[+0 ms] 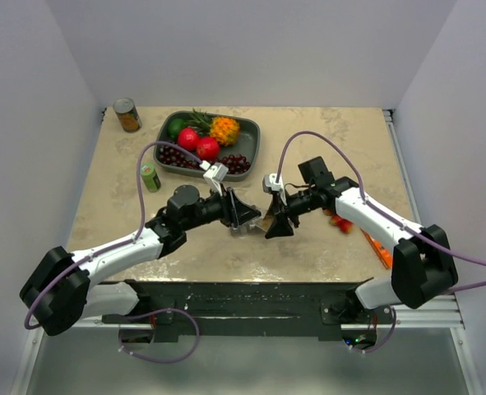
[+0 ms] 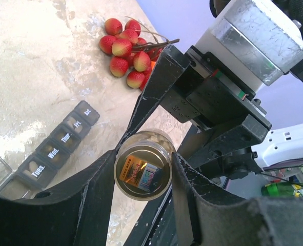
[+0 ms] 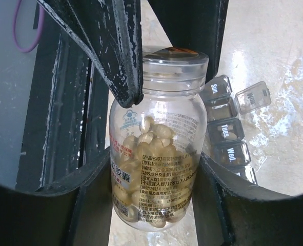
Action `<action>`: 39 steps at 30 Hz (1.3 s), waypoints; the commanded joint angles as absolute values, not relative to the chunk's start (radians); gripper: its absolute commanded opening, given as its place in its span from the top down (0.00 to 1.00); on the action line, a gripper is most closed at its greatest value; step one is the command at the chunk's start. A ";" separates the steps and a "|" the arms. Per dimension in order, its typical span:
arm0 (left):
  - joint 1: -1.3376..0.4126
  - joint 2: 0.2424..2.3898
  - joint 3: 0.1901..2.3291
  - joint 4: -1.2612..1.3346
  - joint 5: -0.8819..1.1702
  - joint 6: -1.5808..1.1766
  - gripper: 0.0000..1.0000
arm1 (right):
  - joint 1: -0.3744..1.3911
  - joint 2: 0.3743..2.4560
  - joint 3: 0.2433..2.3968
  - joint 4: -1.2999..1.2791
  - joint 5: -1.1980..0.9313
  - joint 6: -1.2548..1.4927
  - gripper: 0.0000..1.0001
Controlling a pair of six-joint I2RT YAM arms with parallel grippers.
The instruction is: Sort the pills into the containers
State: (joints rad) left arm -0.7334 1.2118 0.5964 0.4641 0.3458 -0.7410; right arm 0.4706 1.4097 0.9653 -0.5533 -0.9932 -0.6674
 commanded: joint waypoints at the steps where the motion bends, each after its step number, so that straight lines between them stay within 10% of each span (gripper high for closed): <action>1: -0.729 1.169 0.595 0.566 0.347 -0.720 0.80 | 0.476 1.417 1.002 -0.604 -1.058 -0.734 1.00; 9: -0.602 0.991 0.584 0.421 0.483 -0.480 0.10 | 0.477 1.427 1.035 -0.816 -1.022 -0.960 1.00; 24: -0.712 0.963 0.514 0.448 0.785 0.121 0.08 | 0.476 1.427 1.029 -0.946 -1.061 -1.178 1.00; 39: -0.841 1.166 0.595 0.505 0.640 0.167 0.18 | 0.476 1.420 1.015 -0.930 -1.063 -1.169 1.00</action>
